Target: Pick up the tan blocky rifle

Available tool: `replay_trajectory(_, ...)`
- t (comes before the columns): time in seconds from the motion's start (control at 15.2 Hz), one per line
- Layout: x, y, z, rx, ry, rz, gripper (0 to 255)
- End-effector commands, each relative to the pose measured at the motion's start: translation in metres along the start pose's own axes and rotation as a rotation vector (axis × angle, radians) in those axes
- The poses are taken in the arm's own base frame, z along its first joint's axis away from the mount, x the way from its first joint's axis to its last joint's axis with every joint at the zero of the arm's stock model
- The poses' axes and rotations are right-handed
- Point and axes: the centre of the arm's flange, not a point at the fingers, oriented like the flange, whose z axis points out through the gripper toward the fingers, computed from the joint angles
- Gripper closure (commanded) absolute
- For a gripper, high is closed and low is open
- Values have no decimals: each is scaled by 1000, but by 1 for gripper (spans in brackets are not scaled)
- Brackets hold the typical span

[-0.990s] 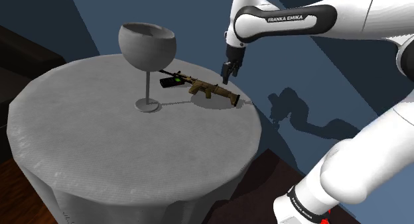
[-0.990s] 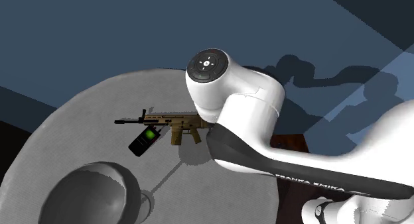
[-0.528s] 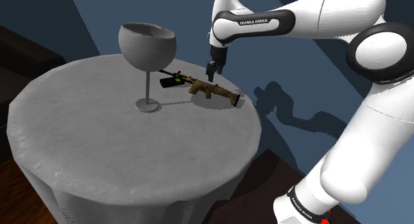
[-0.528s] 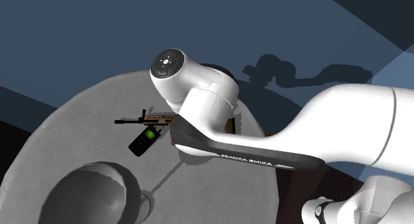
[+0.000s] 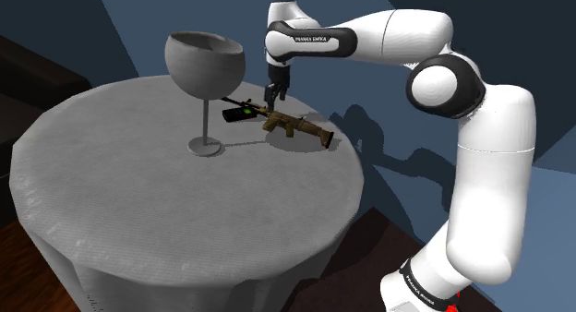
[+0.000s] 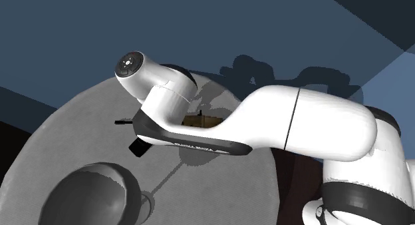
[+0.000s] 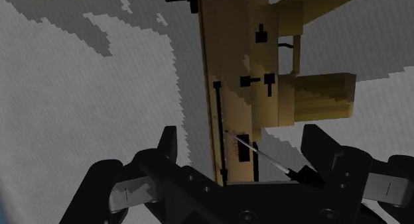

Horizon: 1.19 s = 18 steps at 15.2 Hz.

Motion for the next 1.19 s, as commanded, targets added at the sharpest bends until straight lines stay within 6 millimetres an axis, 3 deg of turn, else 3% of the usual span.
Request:
replay_trajectory(0.0, 22, 3, 6, -1, 2, -19, 0)
replay_trajectory(0.59, 25, -3, 46, -1, 2, -19, 0)
replay_trajectory(0.66, 24, -3, 46, -1, 2, -19, 255)
replay_trajectory(1.12, 24, -3, 45, -1, 2, -19, 255)
